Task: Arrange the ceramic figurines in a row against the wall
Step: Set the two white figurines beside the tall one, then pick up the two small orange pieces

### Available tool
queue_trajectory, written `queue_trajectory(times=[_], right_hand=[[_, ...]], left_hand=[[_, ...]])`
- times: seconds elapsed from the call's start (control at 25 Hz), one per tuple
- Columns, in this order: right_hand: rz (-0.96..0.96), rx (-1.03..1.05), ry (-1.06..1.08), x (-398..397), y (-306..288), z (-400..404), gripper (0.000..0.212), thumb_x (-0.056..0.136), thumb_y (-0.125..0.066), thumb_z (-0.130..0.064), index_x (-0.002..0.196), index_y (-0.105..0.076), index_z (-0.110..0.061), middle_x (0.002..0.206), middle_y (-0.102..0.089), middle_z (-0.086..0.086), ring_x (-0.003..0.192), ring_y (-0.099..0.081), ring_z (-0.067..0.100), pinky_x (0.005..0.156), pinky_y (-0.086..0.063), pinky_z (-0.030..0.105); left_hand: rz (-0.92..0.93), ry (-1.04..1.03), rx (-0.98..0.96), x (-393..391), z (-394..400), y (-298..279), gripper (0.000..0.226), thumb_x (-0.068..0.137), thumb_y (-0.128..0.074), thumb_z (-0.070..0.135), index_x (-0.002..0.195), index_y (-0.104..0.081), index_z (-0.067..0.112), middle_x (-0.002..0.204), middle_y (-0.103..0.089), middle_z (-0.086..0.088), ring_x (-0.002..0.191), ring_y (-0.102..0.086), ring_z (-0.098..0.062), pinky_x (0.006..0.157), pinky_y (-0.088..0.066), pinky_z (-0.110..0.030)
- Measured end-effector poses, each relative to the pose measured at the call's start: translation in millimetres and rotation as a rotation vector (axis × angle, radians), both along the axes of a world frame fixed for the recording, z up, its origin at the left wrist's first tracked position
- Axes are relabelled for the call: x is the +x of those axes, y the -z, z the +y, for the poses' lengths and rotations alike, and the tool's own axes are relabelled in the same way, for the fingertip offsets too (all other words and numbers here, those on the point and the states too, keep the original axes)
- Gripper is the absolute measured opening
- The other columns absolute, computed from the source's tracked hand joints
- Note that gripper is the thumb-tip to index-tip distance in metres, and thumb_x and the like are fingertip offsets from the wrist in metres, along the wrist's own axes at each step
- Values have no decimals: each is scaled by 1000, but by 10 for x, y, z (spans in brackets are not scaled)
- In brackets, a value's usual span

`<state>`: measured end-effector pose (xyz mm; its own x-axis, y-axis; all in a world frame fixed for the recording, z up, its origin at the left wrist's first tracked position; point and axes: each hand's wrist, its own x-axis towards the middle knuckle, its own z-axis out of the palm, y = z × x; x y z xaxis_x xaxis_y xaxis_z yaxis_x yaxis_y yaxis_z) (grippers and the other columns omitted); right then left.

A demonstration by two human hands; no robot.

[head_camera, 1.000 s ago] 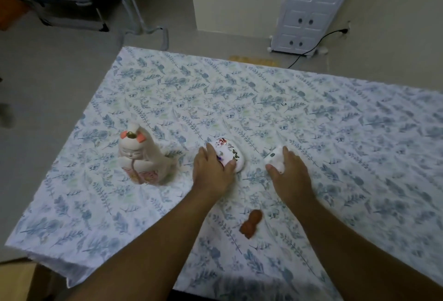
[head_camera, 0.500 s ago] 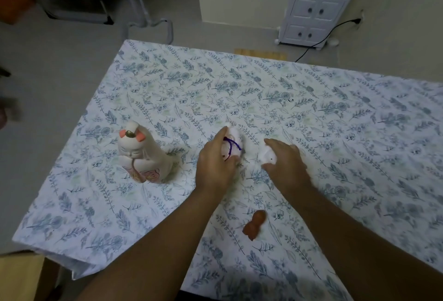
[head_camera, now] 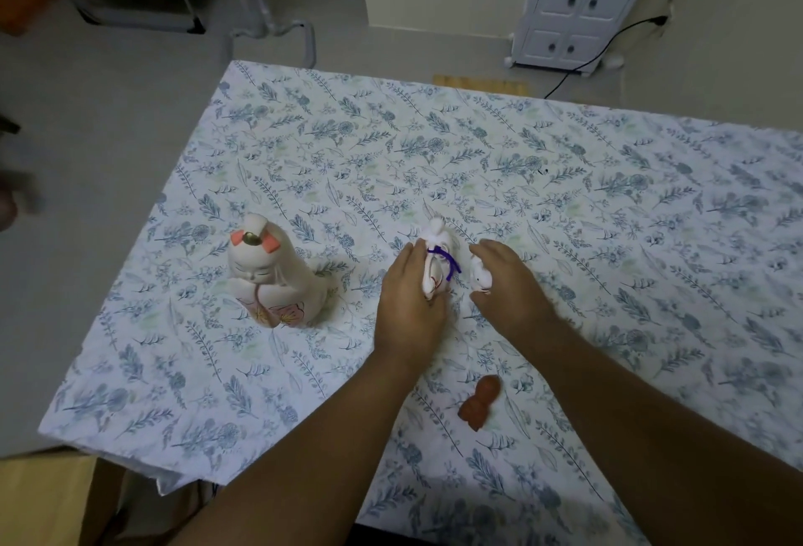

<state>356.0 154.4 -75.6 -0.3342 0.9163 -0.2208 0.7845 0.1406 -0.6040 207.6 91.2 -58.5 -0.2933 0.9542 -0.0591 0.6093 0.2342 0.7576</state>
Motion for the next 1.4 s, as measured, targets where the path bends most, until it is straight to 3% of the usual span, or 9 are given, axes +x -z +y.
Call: queue_trajectory(times=[0.24,0.44,0.6,0.68,0.76,0.92,1.04,1.2,1.4], right_hand=[[76,41,117,-17,47,-93,70,80,-78,2,143,-50,-8,144,-54,10,135,-49,26,112,-42,39],[34,7,65,44,-129,1,78,74,-87,-12,143,-50,-9,145,-54,10,136,-46,29,112,-41,42],[65,108,128,359,-359,-208,74,81,-83,-22,146,-47,-17,151,-47,6,142,-37,26,114,-33,38],[57,121,174,617,-409,-407,72,83,-80,-25,145,-46,-21,149,-48,4,139,-38,25,108,-30,33],[34,115,214,893,-421,-604,70,82,-81,-26,143,-47,-22,144,-52,3,135,-41,26,106,-32,34],[-100,32,312,1488,-304,-1006,70,79,-83,-30,141,-52,-20,137,-55,10,130,-45,31,104,-39,42],[-160,-93,392,1746,-135,-1250,71,78,-85,-31,140,-53,-18,130,-53,16,125,-45,35,99,-41,43],[-39,-177,493,1815,-19,-1329,55,81,-84,-19,129,-58,-11,119,-58,15,112,-56,33,92,-51,44],[79,-91,346,1561,-135,-1260,39,77,-87,-24,113,-72,-20,98,-57,-3,88,-59,13,76,-44,19]], left_hand=[[-41,-27,-29,-1,-35,-22,66,86,-74,18,145,-46,17,138,-59,1,126,-55,-15,101,-50,-37],[-114,26,1,4,-76,-175,60,76,-80,16,129,-51,20,115,-62,6,105,-61,-14,85,-55,-34],[4,76,83,170,-464,-334,75,85,-76,24,150,-39,13,151,-47,0,142,-39,-14,116,-33,-27],[41,129,143,334,-670,-356,74,89,-72,29,153,-36,17,156,-43,2,145,-33,-8,118,-24,-20],[49,179,100,522,-807,-326,68,92,-68,32,151,-39,19,152,-47,2,142,-35,-6,115,-27,-19],[71,250,-226,765,-926,-113,66,94,-65,36,151,-38,18,143,-48,-2,133,-42,-19,103,-39,-28],[81,241,-378,839,-956,37,52,93,-69,28,140,-51,16,130,-53,-7,122,-50,-25,95,-43,-28],[74,211,-356,874,-969,70,26,89,-73,17,114,-65,18,109,-58,-6,102,-59,-24,83,-48,-29],[-68,90,-252,742,-1017,-12,32,78,-86,22,99,-63,31,89,-66,14,80,-63,-5,67,-47,-14]])
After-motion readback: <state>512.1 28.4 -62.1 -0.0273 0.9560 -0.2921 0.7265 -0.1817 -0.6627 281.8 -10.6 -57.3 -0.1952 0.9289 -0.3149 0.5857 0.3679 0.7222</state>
